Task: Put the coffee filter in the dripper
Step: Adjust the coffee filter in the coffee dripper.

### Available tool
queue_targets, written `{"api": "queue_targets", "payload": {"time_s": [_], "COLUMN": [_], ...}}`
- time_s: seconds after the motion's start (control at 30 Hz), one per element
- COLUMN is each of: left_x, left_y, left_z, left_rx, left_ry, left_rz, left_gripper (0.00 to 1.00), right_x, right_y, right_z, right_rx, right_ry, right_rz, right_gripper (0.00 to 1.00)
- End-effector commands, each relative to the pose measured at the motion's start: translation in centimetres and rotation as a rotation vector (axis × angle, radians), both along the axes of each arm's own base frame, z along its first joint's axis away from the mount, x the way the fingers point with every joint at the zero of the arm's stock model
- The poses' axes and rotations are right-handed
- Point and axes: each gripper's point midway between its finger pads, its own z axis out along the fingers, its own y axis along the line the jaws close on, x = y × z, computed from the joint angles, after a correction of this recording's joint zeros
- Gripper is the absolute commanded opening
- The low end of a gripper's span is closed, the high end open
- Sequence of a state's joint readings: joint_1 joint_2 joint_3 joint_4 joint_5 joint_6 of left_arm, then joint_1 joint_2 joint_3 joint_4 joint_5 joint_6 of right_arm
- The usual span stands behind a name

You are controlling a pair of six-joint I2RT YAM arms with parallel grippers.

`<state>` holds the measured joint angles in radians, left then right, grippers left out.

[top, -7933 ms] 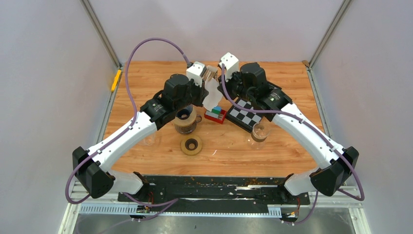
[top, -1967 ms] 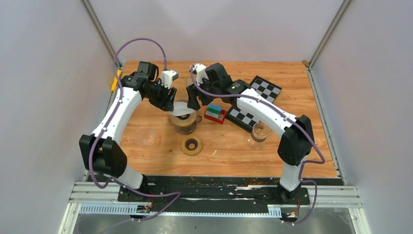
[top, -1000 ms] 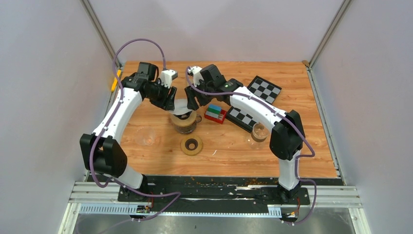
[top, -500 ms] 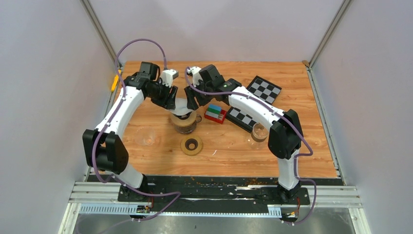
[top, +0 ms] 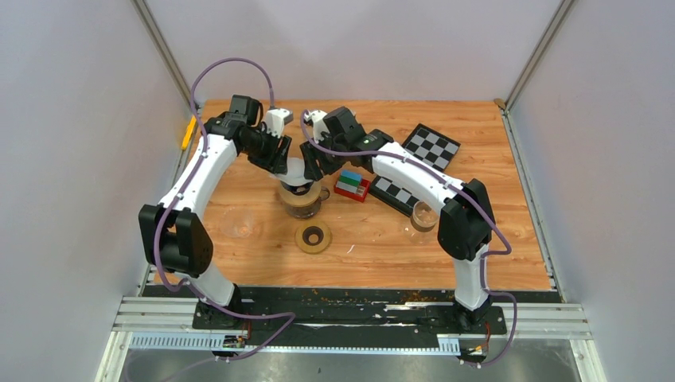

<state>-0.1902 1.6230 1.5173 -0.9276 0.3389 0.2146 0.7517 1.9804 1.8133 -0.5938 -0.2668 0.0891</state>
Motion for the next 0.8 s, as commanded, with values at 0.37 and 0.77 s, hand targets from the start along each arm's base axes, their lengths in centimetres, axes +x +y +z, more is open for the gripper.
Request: {"api": "queue_targets", "payload": {"time_s": [0.37, 0.77], "left_x": [0.4, 0.4], "left_y": [-0.3, -0.7], "left_z": [-0.2, -0.9], "left_rx": [-0.015, -0.050], "left_ry": [0.005, -0.003], "left_rz": [-0.027, -0.006], "left_gripper": [0.63, 0.63], "right_x": [0.3, 1.0], "right_y": [0.2, 0.8], "right_z": [1.9, 1.2], "right_rx": [0.024, 0.008], "right_ry": [-0.045, -0.042], "right_rz": [-0.021, -0.019], "right_gripper": [0.56, 0.56]}}
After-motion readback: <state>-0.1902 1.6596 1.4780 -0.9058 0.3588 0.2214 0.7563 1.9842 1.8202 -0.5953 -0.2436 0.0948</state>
